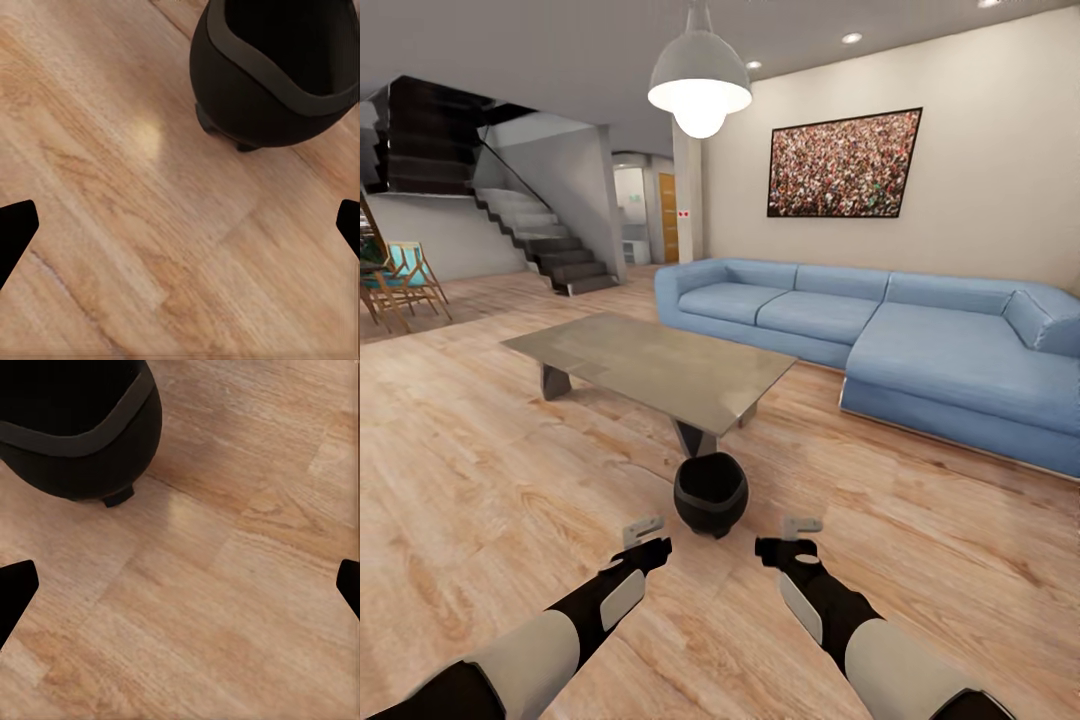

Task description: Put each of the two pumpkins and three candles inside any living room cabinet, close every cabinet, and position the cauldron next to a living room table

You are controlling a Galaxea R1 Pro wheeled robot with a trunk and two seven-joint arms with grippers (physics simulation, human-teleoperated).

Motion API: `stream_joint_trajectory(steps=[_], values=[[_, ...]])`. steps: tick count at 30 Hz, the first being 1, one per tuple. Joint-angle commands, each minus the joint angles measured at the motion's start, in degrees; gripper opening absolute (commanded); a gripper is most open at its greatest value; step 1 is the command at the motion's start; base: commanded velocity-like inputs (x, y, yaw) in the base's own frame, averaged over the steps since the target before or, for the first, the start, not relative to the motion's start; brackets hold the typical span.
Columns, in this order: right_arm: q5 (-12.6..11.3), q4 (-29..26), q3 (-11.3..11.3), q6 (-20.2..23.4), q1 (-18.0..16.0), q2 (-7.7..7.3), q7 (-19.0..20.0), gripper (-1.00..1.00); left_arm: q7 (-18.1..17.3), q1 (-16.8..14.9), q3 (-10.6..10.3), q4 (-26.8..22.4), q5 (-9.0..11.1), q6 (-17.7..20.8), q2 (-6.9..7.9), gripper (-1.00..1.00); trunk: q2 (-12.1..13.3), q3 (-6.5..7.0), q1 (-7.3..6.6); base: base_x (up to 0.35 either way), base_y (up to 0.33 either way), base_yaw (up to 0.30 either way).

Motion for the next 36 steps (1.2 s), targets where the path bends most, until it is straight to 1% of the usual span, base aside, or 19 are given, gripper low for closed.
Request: stream_joint_trajectory(steps=[1,5,13,15,18,20,24,26,28,29,30,31,32,33,34,36], values=[[-0.35,-0.1,0.48,-0.34,-0.04,-0.06,-0.5,1.0,0.35,-0.04,-0.48,-0.05,0.51,-0.17,0.03,1.0,0.39,0.13,-0.24,-0.044,-0.002,0.0],[-0.35,-0.03,0.54,-1.42,-0.02,-0.06,-0.5,1.0,0.37,-0.04,-0.48,-0.05,0.51,-0.17,0.03,1.0,1.99,0.85,-1.12,-0.022,-0.001,0.0],[-0.27,0.03,0.57,-2.1,-0.03,-0.06,-0.96,1.0,0.52,-0.04,-0.52,-0.05,0.48,-0.39,0.03,1.0,5.2,2.28,-2.88,-0.004,0.0,0.0],[-0.25,0.16,0.57,-2.84,-0.02,-0.06,-2.03,1.0,0.56,-0.04,-0.58,-0.05,0.57,-0.41,-0.03,1.0,6.01,2.64,-3.32,0.0,0.0,0.0],[-0.2,0.38,0.57,-5.25,-0.01,-0.1,-4.5,1.0,0.6,-0.04,-0.8,0.0,0.65,-0.47,-0.11,1.0,7.21,3.18,-3.98,0.0,0.0,0.0],[-0.14,0.46,0.57,-6.3,-0.01,-0.12,-5.38,1.0,0.61,-0.04,-0.86,0.01,0.68,-0.49,-0.12,1.0,8.01,3.54,-4.42,0.0,0.0,0.0],[1.05,0.56,0.57,-8.08,0.09,-0.14,-6.74,1.0,0.66,-0.04,-0.86,0.52,0.8,-0.44,-0.08,1.0,9.61,4.26,-5.3,0.0,0.0,0.0],[2.51,0.69,0.54,-9.35,0.28,-0.3,-7.04,1.0,0.46,-0.04,-0.89,3.48,0.8,-0.49,-0.05,1.0,10.42,4.62,-5.73,0.0,0.0,0.0],[3.09,0.93,0.52,-10.68,0.5,-0.68,-7.08,1.0,0.34,-0.04,-0.9,5.56,0.79,-0.57,-0.05,1.0,11.22,4.97,-6.17,0.0,0.0,0.0],[3.47,1.7,0.53,-12.54,1.01,-1.18,-7.08,1.0,0.25,-0.04,-0.91,7.67,0.78,-0.6,-0.07,1.0,11.62,5.15,-6.39,0.0,0.0,0.0],[3.6,2.31,0.54,-13.66,1.35,-1.37,-7.09,1.0,0.19,-0.04,-0.91,8.69,0.78,-0.62,-0.09,1.0,12.02,5.33,-6.61,0.0,0.0,0.0],[3.78,3.99,0.55,-16.13,2.12,-1.61,-7.09,1.0,0.0,-0.04,-0.91,10.52,0.78,-0.67,-0.11,1.0,12.42,5.51,-6.83,0.0,0.0,0.0],[3.83,5.05,0.55,-17.45,2.47,-1.67,-7.09,1.0,-0.14,-0.04,-0.92,11.32,0.78,-0.71,-0.12,1.0,12.82,5.69,-7.05,0.0,0.0,0.0],[3.91,7.59,0.59,-20.12,2.97,-1.71,-7.1,1.0,-0.49,-0.03,-0.93,12.71,0.77,-0.9,-0.13,1.0,13.22,5.87,-7.27,0.0,0.0,0.0],[3.94,8.99,0.6,-21.45,3.15,-1.69,-7.1,1.0,-0.67,0.01,-0.95,13.28,0.77,-1.12,-0.13,1.0,13.63,6.05,-7.49,0.0,0.0,0.0],[3.92,14.66,0.63,-26.29,3.6,-1.49,-7.07,1.0,-1.15,0.95,-0.93,14.72,0.8,-3.35,-0.14,1.0,14.43,6.41,-7.93,0.0,0.0,0.0]])
